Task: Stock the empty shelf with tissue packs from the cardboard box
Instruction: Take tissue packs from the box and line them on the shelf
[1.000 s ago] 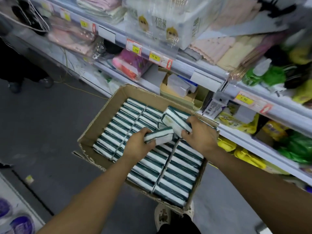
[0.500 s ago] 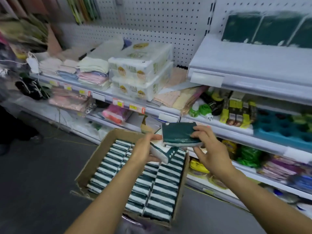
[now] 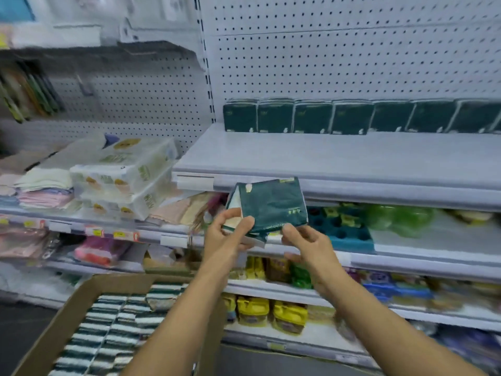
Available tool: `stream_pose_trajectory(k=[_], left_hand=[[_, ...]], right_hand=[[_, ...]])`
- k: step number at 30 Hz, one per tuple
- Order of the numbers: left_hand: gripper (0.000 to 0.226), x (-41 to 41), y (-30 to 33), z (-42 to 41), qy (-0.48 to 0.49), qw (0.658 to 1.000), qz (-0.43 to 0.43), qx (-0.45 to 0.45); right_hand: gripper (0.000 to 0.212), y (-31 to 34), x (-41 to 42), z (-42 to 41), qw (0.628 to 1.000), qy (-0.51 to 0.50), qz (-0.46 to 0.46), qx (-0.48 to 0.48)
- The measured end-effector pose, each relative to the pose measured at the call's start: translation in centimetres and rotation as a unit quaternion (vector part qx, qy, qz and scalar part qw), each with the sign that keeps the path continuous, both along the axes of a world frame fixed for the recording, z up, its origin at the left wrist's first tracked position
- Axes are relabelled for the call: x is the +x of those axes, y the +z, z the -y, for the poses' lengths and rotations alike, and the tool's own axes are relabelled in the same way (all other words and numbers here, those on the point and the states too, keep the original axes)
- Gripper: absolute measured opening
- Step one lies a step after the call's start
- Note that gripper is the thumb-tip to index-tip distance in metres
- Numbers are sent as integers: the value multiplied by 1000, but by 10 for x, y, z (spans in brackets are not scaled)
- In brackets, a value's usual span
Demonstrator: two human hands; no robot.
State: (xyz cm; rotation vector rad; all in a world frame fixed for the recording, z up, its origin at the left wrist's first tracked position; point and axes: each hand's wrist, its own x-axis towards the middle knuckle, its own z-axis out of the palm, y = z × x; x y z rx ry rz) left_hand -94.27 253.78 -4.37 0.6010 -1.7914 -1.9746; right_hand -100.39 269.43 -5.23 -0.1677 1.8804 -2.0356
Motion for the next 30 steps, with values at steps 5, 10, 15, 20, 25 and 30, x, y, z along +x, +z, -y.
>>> stream_pose_trajectory(k=[5,10,15,20,25,30], left_hand=[[29,-54,20,-73,-35,996,-22,-75],[19,-104,38,-125,-29,991,-47,-120],[28,-149,59,-155,-37,986,-63,-149],[44,-200,83,-166,-43,981,-88,-168],[48,-253,92,-160,-61,979,-85,-175],[67,-305,97,-144,-114,978,-33,-171]], right_hand=[[25,26,-48,-59,992,-82,39,-86],[22,64,-102,-132,981,-147,-22,-124],[19,104,-152,-202,958,-219,-187,12],[38,119,-216,-237,882,-199,-327,275],[33,117,-275,-246,732,-139,-462,481],[50,99,-322,-249,670,-98,-505,535]])
